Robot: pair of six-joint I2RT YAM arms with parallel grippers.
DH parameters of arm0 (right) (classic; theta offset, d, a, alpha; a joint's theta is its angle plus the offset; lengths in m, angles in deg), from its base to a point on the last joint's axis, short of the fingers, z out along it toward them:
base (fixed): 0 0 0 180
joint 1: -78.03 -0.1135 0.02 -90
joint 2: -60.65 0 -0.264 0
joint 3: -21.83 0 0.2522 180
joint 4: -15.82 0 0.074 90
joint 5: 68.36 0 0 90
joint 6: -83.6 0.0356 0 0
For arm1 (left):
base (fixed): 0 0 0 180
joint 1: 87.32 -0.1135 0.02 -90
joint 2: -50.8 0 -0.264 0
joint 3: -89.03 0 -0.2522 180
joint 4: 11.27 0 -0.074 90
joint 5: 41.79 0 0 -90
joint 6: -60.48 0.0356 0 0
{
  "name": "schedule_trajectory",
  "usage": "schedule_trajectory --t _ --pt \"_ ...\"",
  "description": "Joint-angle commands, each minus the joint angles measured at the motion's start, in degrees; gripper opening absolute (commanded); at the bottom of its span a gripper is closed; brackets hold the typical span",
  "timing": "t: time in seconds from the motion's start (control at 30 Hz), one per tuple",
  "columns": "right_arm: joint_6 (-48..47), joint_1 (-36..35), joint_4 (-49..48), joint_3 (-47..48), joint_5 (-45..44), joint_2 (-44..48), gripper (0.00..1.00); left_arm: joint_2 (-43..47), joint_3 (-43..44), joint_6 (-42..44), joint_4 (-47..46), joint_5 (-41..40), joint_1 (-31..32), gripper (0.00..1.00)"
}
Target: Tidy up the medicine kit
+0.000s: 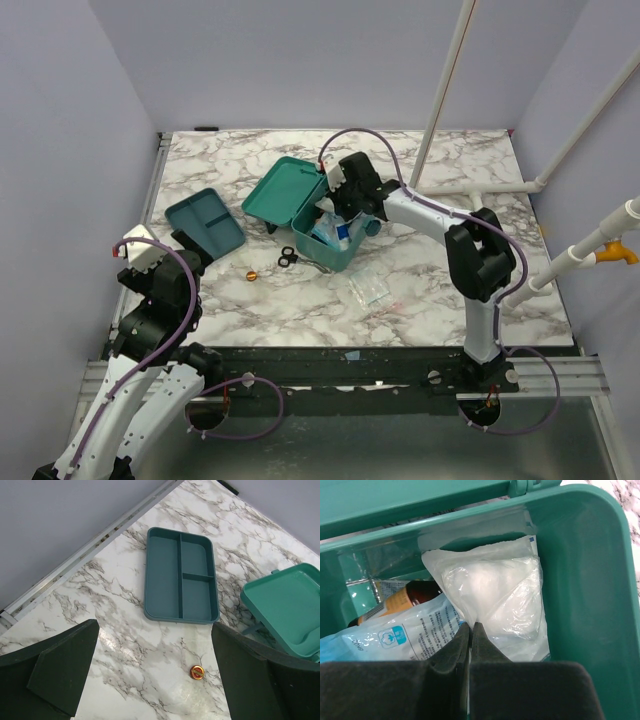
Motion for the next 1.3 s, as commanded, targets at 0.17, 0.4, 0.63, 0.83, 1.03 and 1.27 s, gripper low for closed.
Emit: schedule_trajectory --t 0.17,0.4,0.63,0.83,1.03,1.27 --pt "-3.4 0.2 2.9 1.8 -3.3 -2.8 0.01 -0.5 0.1 1.1 -1.3 0.9 0.6 0.99" --pt "-1.4 0.2 1.7 0.3 -4.1 2.9 0.2 -0.4 0.0 1.3 -1.4 1.3 0.6 0.99" --pt "1.5 0.0 1.0 -0.1 -5.3 10.5 0.43 0.0 0.0 1.3 -1.4 1.4 0.7 0.98" --pt "2.2 -2.4 4.6 1.1 -8.3 14.1 0.47 0.4 0.0 1.3 -1.5 1.7 0.7 0.99" --pt "3.7 -6.7 8.1 1.0 -8.0 17.0 0.51 1.0 -0.2 1.4 -1.5 1.8 0.6 0.98" --pt "7.6 -9.7 10.8 -0.3 -4.5 18.6 0.5 1.8 -0.4 1.6 -1.8 2.2 0.7 0.99"
